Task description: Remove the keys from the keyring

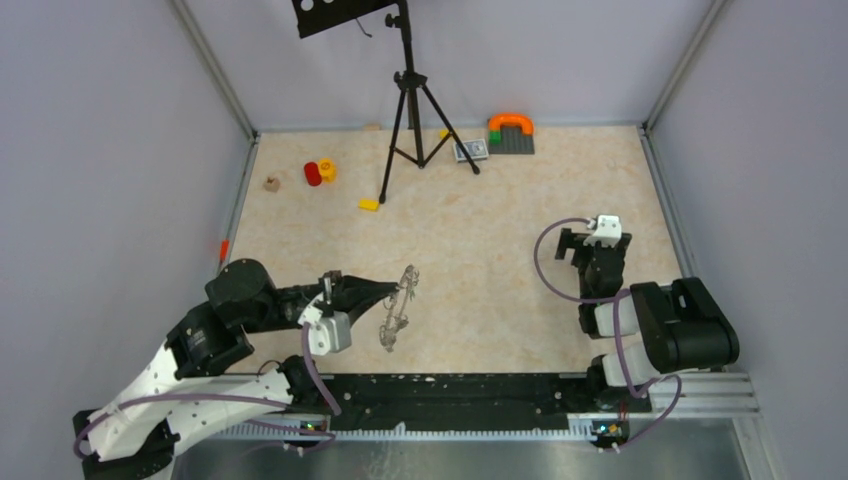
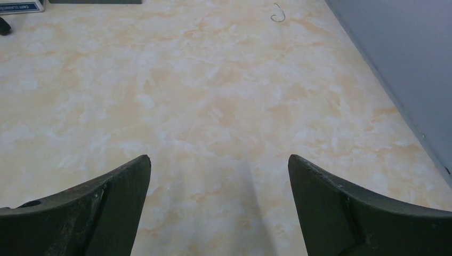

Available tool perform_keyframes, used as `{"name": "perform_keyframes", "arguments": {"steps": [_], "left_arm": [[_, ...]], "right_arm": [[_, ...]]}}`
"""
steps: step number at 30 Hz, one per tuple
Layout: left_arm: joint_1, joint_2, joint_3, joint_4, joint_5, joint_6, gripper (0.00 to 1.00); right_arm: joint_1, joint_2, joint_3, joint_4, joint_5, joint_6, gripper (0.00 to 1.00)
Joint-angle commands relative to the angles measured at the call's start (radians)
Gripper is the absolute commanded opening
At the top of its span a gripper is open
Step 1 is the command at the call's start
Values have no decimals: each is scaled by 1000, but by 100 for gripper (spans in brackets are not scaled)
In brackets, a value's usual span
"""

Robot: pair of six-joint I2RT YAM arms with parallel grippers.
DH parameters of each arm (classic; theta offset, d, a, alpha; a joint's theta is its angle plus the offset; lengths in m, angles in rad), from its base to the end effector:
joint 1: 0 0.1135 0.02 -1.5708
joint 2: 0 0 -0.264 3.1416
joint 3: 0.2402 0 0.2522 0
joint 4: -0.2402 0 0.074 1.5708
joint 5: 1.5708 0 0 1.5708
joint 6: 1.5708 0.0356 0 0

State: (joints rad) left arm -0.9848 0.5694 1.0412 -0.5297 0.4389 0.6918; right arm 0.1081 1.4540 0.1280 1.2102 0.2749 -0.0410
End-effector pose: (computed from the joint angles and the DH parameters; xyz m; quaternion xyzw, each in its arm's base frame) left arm 0.0397 -0.0872 0.4145 0.6277 0.3636 -0.2544 0.6396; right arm 0.2141 0.0135 0.1401 0.0358 0.7445 -0.0802 0.6618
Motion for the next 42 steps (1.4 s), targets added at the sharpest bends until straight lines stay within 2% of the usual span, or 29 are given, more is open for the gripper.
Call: {"name": "perform_keyframes", "arguments": {"steps": [1, 11, 27, 33, 42], "left_arm": [[0, -6, -4, 97, -12, -34, 0], [0, 15, 40, 180, 81, -107, 0], [1, 63, 68, 522, 547, -337, 0], [0, 66, 87, 484, 635, -273, 0], [0, 72, 89, 367, 675, -111, 0]], "right_arm": [[-7, 5, 26, 74, -9, 18, 98], [-7, 6, 25, 74, -10, 19, 99], [-7, 6, 25, 74, -9, 18, 99], [-8, 6, 25, 75, -10, 18, 99], [-7, 6, 25, 74, -8, 18, 99]]}}
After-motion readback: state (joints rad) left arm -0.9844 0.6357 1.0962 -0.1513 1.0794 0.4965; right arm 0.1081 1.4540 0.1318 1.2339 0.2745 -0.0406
